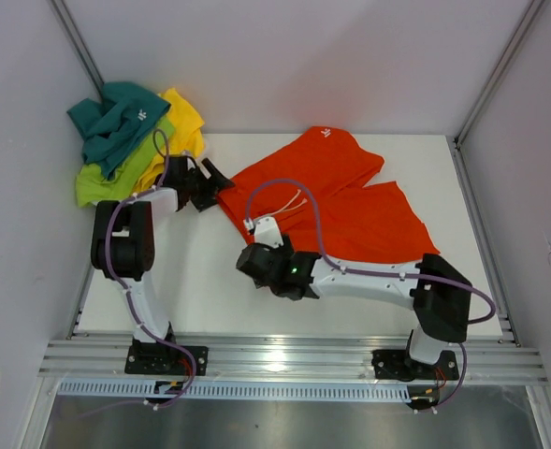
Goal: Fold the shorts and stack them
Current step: Flatten the shorts out, then fold the shorts
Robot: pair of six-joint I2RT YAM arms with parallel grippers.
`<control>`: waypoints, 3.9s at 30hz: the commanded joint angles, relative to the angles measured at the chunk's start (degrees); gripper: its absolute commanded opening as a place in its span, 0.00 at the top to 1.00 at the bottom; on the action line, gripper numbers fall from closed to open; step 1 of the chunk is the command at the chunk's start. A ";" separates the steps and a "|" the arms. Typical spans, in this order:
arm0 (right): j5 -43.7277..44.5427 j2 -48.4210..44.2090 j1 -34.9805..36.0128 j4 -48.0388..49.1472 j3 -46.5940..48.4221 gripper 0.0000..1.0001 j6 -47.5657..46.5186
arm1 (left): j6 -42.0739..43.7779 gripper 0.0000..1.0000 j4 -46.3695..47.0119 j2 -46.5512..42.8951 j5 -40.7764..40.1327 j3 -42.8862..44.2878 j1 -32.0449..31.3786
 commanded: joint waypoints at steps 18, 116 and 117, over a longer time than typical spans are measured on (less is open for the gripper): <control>-19.72 -16.35 -23.97 10.73 -16.55 0.36 -2.19 | 2.08 0.01 -1.07 -8.86 1.85 -3.01 -0.53; -39.06 -19.26 -97.88 22.86 -36.87 1.00 14.43 | 30.80 0.01 -16.69 -40.41 -47.44 -29.38 -65.39; -38.71 -19.34 -98.15 21.90 -36.25 1.00 14.07 | 31.59 0.01 -17.05 -39.01 -47.70 -27.55 -65.82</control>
